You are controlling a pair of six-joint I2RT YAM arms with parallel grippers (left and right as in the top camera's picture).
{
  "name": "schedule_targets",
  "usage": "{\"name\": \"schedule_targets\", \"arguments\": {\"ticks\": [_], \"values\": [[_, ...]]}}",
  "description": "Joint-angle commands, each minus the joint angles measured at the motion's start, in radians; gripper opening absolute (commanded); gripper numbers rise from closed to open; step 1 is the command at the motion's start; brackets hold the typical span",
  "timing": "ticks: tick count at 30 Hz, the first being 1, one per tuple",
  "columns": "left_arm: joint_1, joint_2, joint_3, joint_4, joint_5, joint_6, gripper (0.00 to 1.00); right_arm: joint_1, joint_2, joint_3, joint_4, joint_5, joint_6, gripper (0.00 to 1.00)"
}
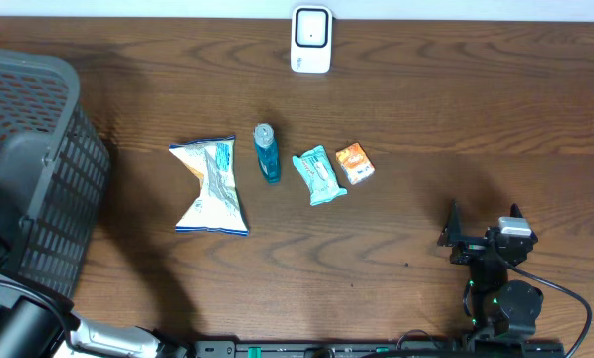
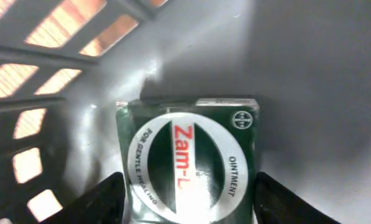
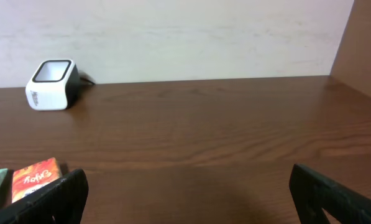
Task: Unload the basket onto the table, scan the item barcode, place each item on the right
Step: 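Reach the left gripper into the basket and grasp the green Zam-Buk box, then carry the Zam-Buk box out and set it below the tissue pack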
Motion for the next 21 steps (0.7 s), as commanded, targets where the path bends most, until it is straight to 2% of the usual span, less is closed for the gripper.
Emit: {"name": "schedule_targets", "arguments": {"ticks": [1,5,9,11,15,21], "values": [[0.004,0.006,-0.004,-0.004,0.041,-0.043,0.64,-0.003,-0.002,-0.001,-0.004,0.001,0.006,0.99],[0.004,0.009,-0.004,0.0,0.041,-0.092,0.67,-0.003,-0.002,-0.001,-0.004,0.001,0.006,0.99],[0.004,0.009,-0.004,0.001,0.041,-0.092,1.0,-0.003,-0.002,-0.001,-0.004,0.001,0.006,0.99],[0.004,0.009,-0.004,0.001,0.04,-0.098,0.98,-0.003,-0.002,-0.001,-0.004,0.001,0.006,0.99],[0.005,0.009,-0.004,0.027,-0.062,-0.19,0.98,-0.003,-0.002,-0.001,-0.004,0.001,0.006,0.99],[0.01,0.04,-0.004,0.064,-0.054,-0.28,0.98,-0.003,-0.002,-0.001,-0.004,0.001,0.006,0.99]]}}
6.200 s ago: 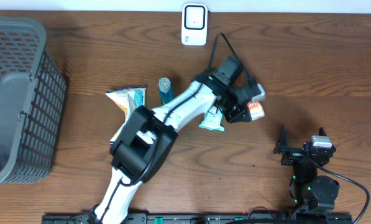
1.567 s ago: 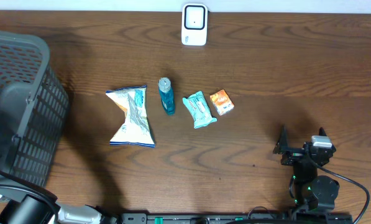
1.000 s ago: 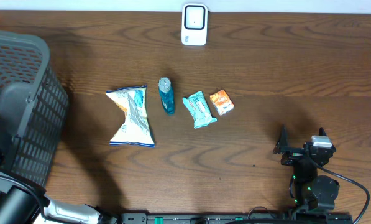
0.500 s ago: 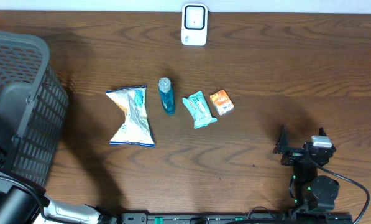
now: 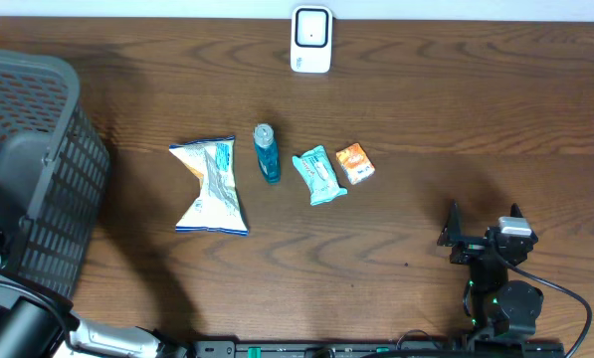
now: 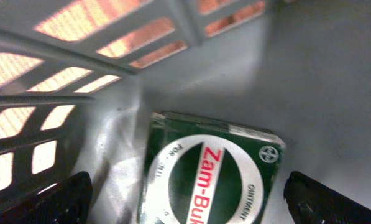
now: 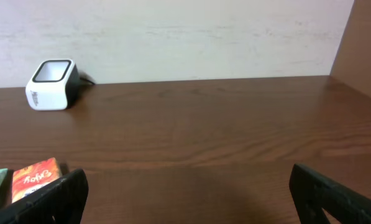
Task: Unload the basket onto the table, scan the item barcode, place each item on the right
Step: 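Carry the Zam-Buk box out and set it below the tissue pack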
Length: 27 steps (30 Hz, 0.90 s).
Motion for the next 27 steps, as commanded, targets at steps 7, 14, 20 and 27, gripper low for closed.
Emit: {"name": "schedule_targets", "arguments": {"ticks": [7,14,20,27], "values": [[0.006,0.163,-0.004,-0.014,0.101,-0.085,0.98,-0.003,-0.002,-0.001,-0.005,0.001,0.006,0.99],[0.006,0.154,-0.003,-0.032,0.105,-0.085,0.57,-0.003,-0.002,-0.001,-0.005,0.001,0.006,0.99],[0.006,0.073,0.006,-0.032,0.105,-0.091,0.56,-0.003,-0.002,-0.001,-0.005,0.001,0.006,0.99],[0.006,-0.212,0.068,-0.01,0.16,-0.216,0.56,-0.003,-0.002,-0.001,-0.005,0.001,0.006,0.99]]}}
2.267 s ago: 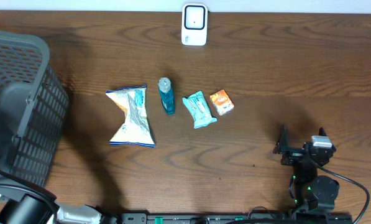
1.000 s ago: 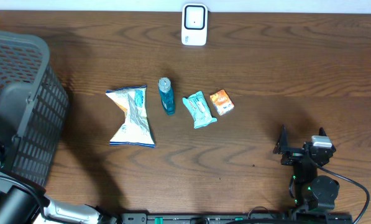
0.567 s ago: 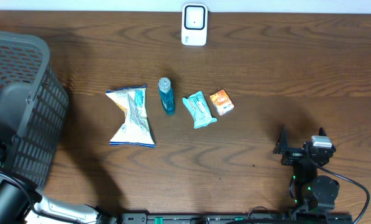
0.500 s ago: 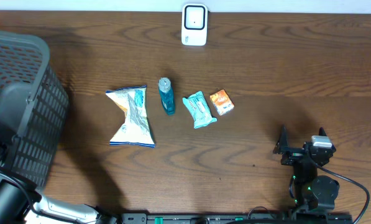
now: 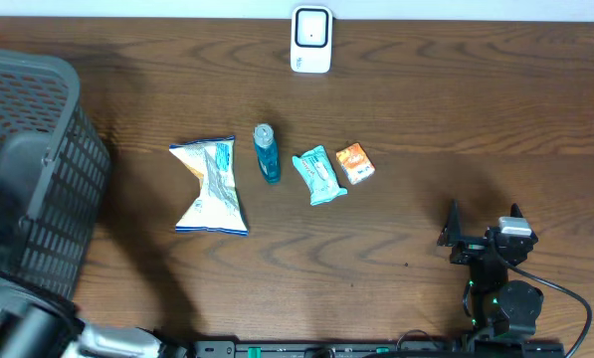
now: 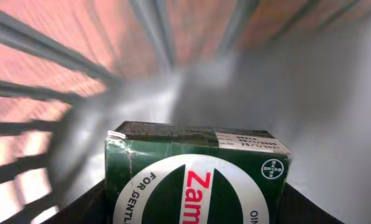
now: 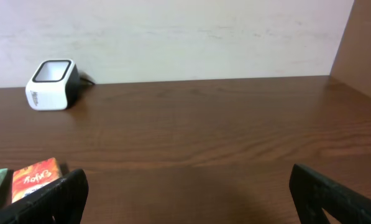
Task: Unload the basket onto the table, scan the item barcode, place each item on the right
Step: 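Carry the Zam-Buk box out and set it below the tissue pack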
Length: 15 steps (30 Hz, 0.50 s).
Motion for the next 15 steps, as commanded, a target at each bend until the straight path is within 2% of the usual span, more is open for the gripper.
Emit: {"name": "schedule_targets", "arguments": {"ticks": [1,6,9,11,13,14,15], "values": [[0.004,-0.286,0.049,0.059,0.121,-0.135,0.56,-0.003,-0.002,-0.001,-0.005,0.001,0.007,0.99],[-0.017,-0.52,0.049,0.197,0.424,-0.296,0.56,-0.003,-0.002,-0.001,-0.005,0.001,0.007,0.99],[-0.093,-0.634,0.049,0.286,0.598,-0.394,0.57,-0.003,-0.002,-0.001,-0.005,0.001,0.007,0.99],[-0.233,-0.706,0.048,0.325,0.633,-0.455,0.56,-0.003,-0.002,-0.001,-0.005,0.001,0.007,0.99],[-0.367,-0.731,0.048,0.336,0.633,-0.467,0.56,-0.003,-0.002,-0.001,-0.005,0.001,0.007,0.99],[-0.529,-0.736,0.048,0.353,0.625,-0.466,0.56,-0.003,-0.002,-0.001,-0.005,0.001,0.007,0.99],[-0.611,-0.731,0.048,0.356,0.606,-0.466,0.57,-0.003,-0.002,-0.001,-0.005,0.001,0.007,0.99]]}}
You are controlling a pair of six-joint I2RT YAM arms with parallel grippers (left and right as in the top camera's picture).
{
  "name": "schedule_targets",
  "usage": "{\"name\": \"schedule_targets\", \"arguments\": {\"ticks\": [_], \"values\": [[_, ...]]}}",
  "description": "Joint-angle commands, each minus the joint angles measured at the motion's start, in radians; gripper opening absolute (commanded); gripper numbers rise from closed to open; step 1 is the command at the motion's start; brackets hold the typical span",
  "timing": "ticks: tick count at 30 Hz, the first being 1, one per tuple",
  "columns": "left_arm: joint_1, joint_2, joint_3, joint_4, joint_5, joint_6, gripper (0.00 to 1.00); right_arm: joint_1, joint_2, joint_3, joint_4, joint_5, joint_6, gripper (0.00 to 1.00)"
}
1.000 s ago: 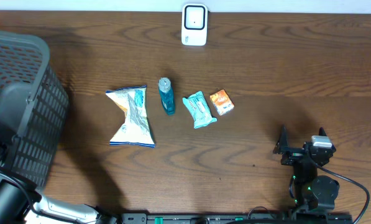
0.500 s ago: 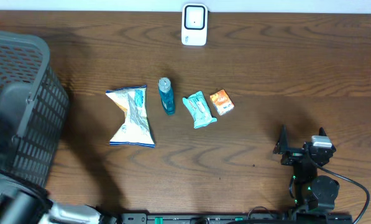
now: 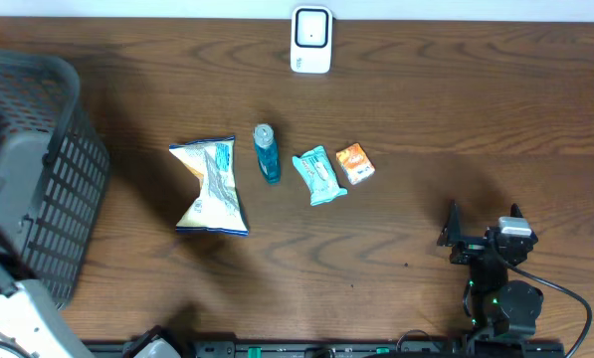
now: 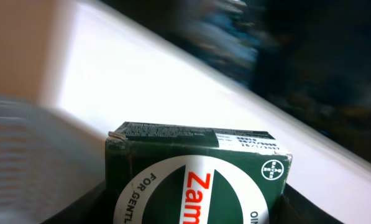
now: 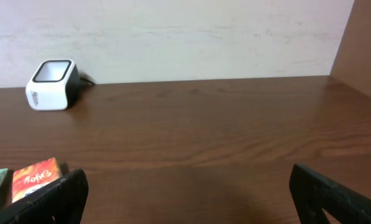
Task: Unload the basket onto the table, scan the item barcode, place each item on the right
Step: 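Carry the Zam-Buk box out and set it below the tissue pack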
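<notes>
A dark green Zam-Buk ointment box (image 4: 197, 168) fills the lower part of the left wrist view. My left gripper (image 4: 191, 208) is shut on it, with a dark finger (image 4: 79, 208) against each side. Behind the box there is only blurred bright wall and dark room, no basket mesh. The white barcode scanner (image 3: 310, 40) stands at the table's far edge and also shows in the right wrist view (image 5: 51, 84). My right gripper (image 3: 484, 221) rests open at the front right with nothing between its fingers (image 5: 188, 199).
A grey mesh basket (image 3: 38, 149) stands at the left edge. A chips bag (image 3: 210, 186), a blue bottle (image 3: 267, 152), a teal packet (image 3: 318, 175) and an orange packet (image 3: 354, 163) lie in a row mid-table. The left arm (image 3: 13, 313) is at the front left corner.
The left gripper, still shut on the green box, had basket walls behind it and now has blurred wall and room behind it. The right arm has not moved.
The green box lay on the basket floor between my open left fingers. Then the fingers stood wider around it. Then they were shut on the box inside the basket. Now the box is held clear of the basket walls.
</notes>
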Motion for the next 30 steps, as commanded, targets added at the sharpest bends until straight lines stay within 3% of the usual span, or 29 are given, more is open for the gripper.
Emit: {"name": "schedule_targets", "arguments": {"ticks": [1,8,13,15,25,30], "values": [[-0.332,0.016,0.001,0.022,0.019,-0.059,0.57,-0.003,-0.002,-0.001,-0.004,0.001,0.006,0.99],[-0.912,0.219,0.001,0.072,-0.208,0.035,0.57,-0.003,-0.002,-0.001,-0.004,0.0,0.006,0.99],[-1.177,0.461,0.001,0.145,-0.224,0.126,0.57,-0.003,-0.002,-0.001,-0.004,0.001,0.006,0.99],[-1.298,0.645,0.001,0.152,-0.224,0.179,0.57,-0.003,-0.002,-0.001,-0.004,0.001,0.006,0.99],[-1.451,0.869,0.0,0.0,-0.223,0.314,0.57,-0.003,-0.002,-0.001,-0.004,0.001,0.006,0.99],[-1.505,0.878,-0.028,-0.139,-0.24,0.5,0.57,-0.003,-0.002,-0.001,-0.004,0.001,0.006,0.99]]}}
